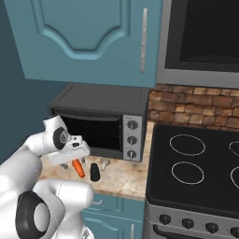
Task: Place the carrot and mushroom inside the fridge drawer. Close the drawer after placing the vegetables.
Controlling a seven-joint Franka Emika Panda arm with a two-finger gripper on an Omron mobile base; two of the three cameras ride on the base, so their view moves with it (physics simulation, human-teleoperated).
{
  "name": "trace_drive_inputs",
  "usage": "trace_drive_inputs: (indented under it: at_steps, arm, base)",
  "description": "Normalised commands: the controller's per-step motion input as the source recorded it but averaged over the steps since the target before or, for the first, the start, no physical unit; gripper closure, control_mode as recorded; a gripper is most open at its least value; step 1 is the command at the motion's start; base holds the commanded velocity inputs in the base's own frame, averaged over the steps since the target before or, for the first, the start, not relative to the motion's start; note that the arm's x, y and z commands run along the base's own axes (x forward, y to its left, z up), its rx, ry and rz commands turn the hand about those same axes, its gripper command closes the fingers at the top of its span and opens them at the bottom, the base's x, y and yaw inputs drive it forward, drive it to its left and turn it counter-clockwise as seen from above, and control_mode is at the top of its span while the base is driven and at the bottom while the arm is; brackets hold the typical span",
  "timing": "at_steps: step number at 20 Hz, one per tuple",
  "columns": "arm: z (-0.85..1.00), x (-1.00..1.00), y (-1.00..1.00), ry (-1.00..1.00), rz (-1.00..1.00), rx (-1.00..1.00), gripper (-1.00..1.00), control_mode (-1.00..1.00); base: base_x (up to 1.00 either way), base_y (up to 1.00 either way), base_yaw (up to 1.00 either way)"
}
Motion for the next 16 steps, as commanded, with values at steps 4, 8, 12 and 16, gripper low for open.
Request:
trace_drive_inputs:
  at_steps: [4,8,12,16]
  arm:
    - [-0.31,0.06,0.00,0.09,0.04,0.00,-1.00,-1.00]
    - [-0.22,0.16,0.00,0.11,0.04,0.00,-1.00,-1.00]
    - [-0.18,0.18,0.00,0.10,0.02,0.00,-1.00,-1.00]
    - [-0.15,0.14,0.00,0.07,0.02,0.00,-1.00,-1.00]
  base:
    - [0.00,0.00,0.00]
    - [0.00,0.00,0.00]
    - [0.00,0.00,0.00]
    - [0.00,0.00,0.00]
